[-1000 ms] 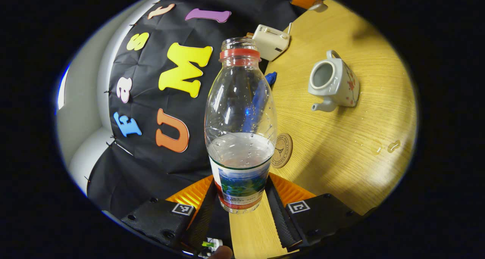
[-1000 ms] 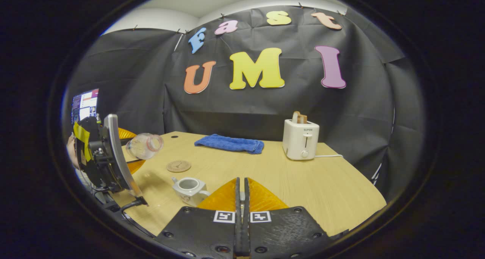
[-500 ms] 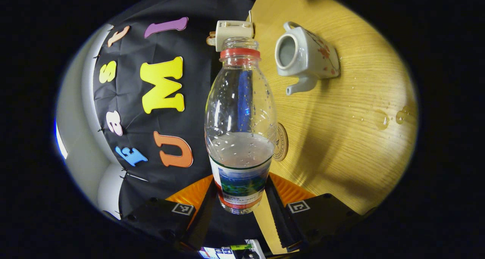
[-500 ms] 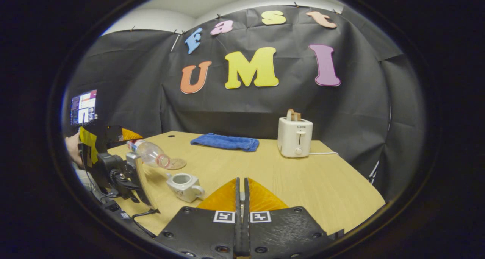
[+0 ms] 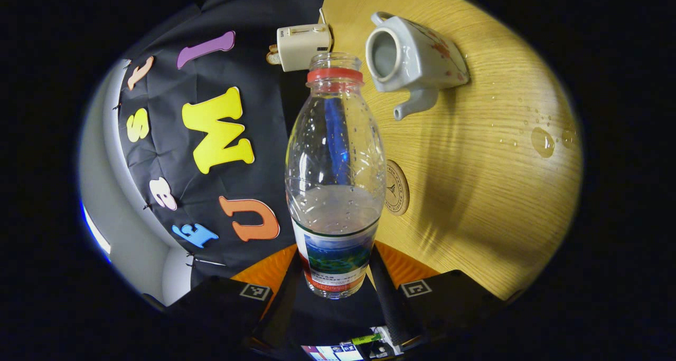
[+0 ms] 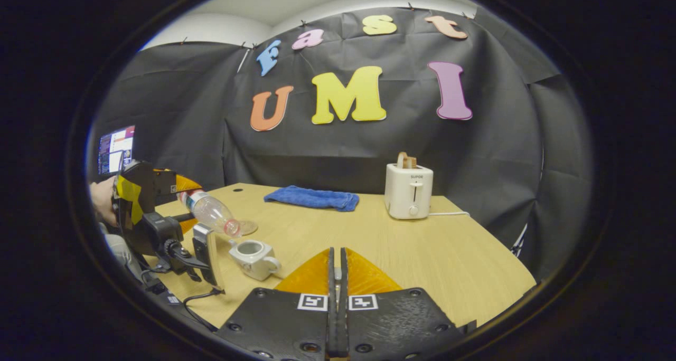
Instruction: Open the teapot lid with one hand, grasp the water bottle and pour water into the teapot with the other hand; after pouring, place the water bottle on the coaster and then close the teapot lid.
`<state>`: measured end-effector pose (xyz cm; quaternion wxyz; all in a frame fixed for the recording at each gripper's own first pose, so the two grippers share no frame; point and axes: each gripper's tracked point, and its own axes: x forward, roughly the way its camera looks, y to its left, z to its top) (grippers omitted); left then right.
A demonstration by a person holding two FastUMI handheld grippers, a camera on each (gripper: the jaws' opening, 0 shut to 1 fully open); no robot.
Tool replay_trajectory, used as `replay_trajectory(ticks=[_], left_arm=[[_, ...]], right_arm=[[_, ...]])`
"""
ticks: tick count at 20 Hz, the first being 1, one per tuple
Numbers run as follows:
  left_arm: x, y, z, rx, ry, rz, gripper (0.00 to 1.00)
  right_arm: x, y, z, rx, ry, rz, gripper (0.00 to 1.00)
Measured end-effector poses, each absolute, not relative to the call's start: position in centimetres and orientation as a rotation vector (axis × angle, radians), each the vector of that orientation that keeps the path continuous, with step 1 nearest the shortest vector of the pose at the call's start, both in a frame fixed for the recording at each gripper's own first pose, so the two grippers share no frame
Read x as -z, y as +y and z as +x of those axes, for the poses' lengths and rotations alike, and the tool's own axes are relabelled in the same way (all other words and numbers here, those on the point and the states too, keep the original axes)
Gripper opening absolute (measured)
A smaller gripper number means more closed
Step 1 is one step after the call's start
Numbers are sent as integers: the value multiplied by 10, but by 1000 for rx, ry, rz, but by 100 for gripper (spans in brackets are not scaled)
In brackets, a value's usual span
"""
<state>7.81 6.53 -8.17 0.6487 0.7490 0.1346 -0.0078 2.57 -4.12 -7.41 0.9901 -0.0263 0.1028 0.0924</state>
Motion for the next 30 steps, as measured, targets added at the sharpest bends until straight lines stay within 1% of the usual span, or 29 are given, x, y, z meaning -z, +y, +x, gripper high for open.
replay_trajectory(ticks=[19, 20, 21, 30], left_arm=[[50, 64, 83, -37, 242, 1919, 74], [49, 64, 83, -39, 242, 1926, 78], [48, 63, 83, -39, 238, 1937, 74], [39, 64, 84, -58, 240, 2001, 74]], right_arm=[[79, -37, 24, -216, 215, -38, 0], [80, -37, 22, -217, 214, -37, 0], [79, -37, 21, -218, 212, -37, 0], [79, -40, 20, -223, 209, -28, 0]])
